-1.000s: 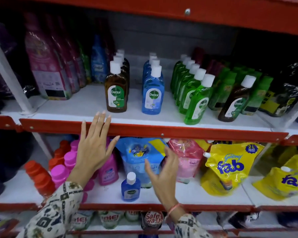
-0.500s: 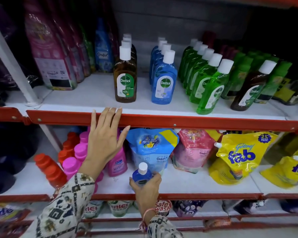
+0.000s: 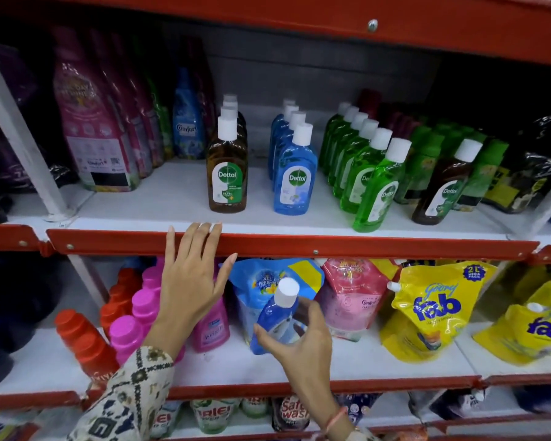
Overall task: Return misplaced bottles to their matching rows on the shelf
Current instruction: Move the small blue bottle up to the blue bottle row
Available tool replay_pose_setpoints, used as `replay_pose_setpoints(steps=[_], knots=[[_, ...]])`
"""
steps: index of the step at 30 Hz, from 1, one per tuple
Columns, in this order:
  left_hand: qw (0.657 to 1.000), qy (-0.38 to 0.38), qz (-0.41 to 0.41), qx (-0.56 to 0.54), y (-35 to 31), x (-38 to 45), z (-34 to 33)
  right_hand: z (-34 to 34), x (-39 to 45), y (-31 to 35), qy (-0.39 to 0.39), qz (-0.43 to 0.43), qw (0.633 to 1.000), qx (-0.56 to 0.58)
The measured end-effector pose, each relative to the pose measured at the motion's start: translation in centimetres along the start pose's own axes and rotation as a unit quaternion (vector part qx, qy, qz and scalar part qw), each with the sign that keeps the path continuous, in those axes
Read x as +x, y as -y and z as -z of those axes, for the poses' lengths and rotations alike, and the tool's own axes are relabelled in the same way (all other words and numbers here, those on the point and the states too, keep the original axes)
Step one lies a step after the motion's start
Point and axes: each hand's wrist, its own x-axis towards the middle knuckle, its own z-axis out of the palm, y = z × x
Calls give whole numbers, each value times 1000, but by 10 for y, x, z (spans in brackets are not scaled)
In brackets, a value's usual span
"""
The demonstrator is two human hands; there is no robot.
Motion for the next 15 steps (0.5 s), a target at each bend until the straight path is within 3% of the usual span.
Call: replay_pose_setpoints(steps=[8,15], knots=[[997,74,6,-10,21,-69,-14,17,14,55,-62,64,995,40],[989,144,12,-22,22,-113,-15,13,43,62,-89,31,996,5]])
